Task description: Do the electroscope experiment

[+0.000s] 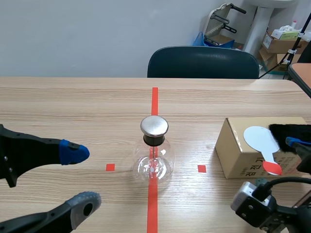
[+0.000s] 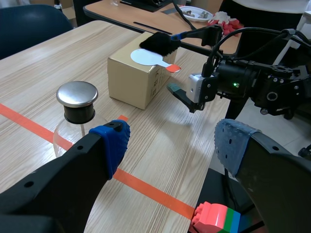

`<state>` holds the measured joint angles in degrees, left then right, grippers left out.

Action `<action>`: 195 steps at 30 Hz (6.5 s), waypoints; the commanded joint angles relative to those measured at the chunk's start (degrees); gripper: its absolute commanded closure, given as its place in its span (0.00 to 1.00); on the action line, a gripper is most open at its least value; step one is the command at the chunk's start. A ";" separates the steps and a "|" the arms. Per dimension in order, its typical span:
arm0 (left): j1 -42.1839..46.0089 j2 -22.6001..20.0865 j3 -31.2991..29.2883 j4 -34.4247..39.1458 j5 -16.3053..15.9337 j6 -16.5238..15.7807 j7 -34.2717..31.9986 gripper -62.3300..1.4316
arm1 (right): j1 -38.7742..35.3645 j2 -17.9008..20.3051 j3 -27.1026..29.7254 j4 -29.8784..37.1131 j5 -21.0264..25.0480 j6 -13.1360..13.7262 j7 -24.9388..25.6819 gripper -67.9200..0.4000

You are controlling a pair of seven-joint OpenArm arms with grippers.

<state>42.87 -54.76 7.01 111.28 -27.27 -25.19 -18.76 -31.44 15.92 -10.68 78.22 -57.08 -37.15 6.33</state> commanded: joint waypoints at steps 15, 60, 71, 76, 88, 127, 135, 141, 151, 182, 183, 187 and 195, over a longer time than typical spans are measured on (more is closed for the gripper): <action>-0.07 0.76 0.15 1.18 1.01 -0.26 -1.18 0.36 | 0.81 0.59 -0.26 0.68 -2.97 -0.57 -1.18 0.09; -0.07 0.76 0.15 1.18 0.96 -0.24 -1.40 0.36 | 0.81 0.74 -0.22 0.68 -4.24 -0.57 -3.67 0.98; -0.07 0.76 0.15 1.18 0.96 -0.24 -1.40 0.36 | 0.81 0.72 -0.22 0.68 -4.24 -0.57 -3.65 0.98; -0.07 0.76 0.15 1.18 0.96 -0.24 -1.40 0.36 | 0.81 0.72 -0.22 0.68 -4.24 -0.57 -3.65 0.98; -0.07 0.76 0.15 1.18 0.96 -0.24 -1.38 0.36 | 0.81 0.72 -0.22 0.68 -4.24 -0.57 -3.65 0.98; -0.07 0.76 0.15 1.18 0.96 -0.22 -1.31 0.36 | 0.81 0.72 -0.22 0.68 -4.24 -0.57 -3.63 0.98; -0.07 0.76 0.15 1.18 0.96 -0.20 -1.18 0.36 | 0.81 0.72 -0.22 0.68 -4.24 -0.57 -3.63 0.98; -0.07 0.76 0.15 1.18 0.96 -0.02 -1.16 0.36 | 0.81 0.72 -0.22 0.68 -4.22 -0.59 -3.72 0.98; -0.07 0.76 0.15 1.18 1.16 0.39 -0.83 0.36 | 1.73 0.90 -0.28 1.95 -9.16 -7.71 -5.55 0.98; -12.87 2.05 11.67 -5.64 6.10 12.63 6.36 0.94 | 10.64 2.40 -19.85 4.83 -24.57 -4.55 -25.14 0.98; -13.97 2.05 12.83 -6.36 6.10 13.31 6.36 0.94 | 10.64 2.12 -20.02 4.83 -24.90 -4.39 -25.31 0.98; -18.05 2.08 17.07 -8.85 6.08 15.23 6.34 0.94 | 10.64 1.20 -20.72 4.83 -26.51 -4.39 -26.99 0.98; -25.70 2.54 24.85 -14.45 5.84 18.25 6.16 0.94 | 10.47 0.22 -22.47 4.55 -26.62 -3.30 -30.97 0.98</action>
<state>17.43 -52.51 31.75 96.47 -20.84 -7.31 -11.81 -21.17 15.88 -33.10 82.17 -83.61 -39.66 -24.25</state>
